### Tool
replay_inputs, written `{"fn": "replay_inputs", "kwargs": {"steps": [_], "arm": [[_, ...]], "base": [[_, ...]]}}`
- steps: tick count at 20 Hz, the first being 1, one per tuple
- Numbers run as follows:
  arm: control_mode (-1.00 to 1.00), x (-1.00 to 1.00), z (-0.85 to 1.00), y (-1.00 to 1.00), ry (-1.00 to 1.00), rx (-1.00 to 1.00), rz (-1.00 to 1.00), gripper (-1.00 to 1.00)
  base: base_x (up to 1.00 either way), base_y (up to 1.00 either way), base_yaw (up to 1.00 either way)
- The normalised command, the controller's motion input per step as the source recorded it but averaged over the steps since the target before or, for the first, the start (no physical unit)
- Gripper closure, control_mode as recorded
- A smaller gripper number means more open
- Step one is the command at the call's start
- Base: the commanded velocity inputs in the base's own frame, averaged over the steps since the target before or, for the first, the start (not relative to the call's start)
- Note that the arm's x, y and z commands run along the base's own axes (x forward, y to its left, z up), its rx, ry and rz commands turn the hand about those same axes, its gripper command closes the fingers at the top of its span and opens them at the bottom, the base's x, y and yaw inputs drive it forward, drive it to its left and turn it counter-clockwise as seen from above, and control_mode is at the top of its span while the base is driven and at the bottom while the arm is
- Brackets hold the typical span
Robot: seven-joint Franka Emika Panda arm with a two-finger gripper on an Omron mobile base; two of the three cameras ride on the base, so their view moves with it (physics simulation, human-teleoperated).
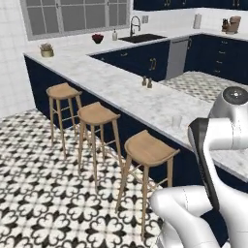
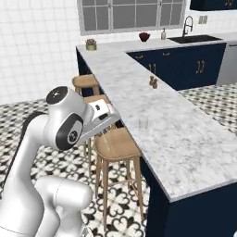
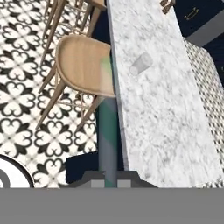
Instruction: Take a straw from the drawer in front and place it inside the glass cup on the dining counter.
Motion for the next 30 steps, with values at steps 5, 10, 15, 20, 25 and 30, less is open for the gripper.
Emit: {"fn": "replay_inputs", "kwargs": {"steps": [5,10,15,20,25,30], "arm": [[1.0,0.0,0.0,0.0,0.0,0.0,0.0,1.0],[1.0,0.0,0.0,0.0,0.0,0.0,0.0,1.0],[1.0,0.0,0.0,0.0,0.0,0.0,0.0,1.0],[1.0,0.0,0.0,0.0,0.0,0.0,0.0,1.0],[1.0,0.0,0.0,0.0,0.0,0.0,0.0,1.0],[1.0,0.0,0.0,0.0,0.0,0.0,0.0,1.0]], "base": [[0.49,0.82,-0.48],[0.39,0.71,-0.47],[0.61,0.07,-0.43],[0.48,0.25,-0.43],[0.5,0.41,-0.5],[0.57,0.55,-0.52]]}}
